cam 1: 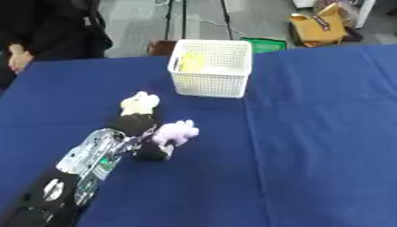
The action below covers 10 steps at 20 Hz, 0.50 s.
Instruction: Pick up objects on the table and place them in the box.
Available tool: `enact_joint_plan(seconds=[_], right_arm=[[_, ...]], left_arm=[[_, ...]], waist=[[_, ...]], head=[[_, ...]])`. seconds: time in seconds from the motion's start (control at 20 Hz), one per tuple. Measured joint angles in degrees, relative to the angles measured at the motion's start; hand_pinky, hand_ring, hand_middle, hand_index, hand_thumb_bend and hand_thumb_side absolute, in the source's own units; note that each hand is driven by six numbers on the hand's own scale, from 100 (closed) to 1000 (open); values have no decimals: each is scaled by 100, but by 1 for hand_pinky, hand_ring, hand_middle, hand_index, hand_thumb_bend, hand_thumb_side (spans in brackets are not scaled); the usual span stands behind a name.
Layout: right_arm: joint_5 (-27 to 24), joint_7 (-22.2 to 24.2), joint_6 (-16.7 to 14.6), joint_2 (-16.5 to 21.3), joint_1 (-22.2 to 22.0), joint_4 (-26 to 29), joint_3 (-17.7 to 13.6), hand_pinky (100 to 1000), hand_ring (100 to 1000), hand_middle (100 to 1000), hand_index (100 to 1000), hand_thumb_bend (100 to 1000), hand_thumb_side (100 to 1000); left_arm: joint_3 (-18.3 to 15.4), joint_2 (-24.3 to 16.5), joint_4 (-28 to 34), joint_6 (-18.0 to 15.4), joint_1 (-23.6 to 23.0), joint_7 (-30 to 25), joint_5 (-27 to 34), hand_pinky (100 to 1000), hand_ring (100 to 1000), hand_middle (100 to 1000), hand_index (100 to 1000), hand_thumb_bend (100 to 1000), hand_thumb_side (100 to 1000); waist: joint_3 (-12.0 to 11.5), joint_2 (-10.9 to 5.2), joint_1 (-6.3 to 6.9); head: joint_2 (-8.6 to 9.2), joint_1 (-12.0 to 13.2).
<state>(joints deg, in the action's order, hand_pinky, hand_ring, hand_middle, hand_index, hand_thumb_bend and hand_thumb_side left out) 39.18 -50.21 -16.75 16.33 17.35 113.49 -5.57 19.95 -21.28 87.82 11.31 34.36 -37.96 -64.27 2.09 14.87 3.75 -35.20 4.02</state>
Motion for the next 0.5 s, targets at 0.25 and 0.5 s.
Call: enact_joint_plan(seconds=[0.25,0.5], right_arm=[[-2,-23,11,0,0,0,0,746,737,548,772,100,826],[-2,-45,9,0,-4,0,0,746,737,548,771,100,825]], left_arm=[[-3,-3,130,43,21,33,-31,819,831,813,715,100,808],[-54,-150,502,1,46,-82,52,820,831,813,710,100,808]], waist=[[-1,0,-9],[-24,0,-14]], head=[[1,-1],[0,-2]])
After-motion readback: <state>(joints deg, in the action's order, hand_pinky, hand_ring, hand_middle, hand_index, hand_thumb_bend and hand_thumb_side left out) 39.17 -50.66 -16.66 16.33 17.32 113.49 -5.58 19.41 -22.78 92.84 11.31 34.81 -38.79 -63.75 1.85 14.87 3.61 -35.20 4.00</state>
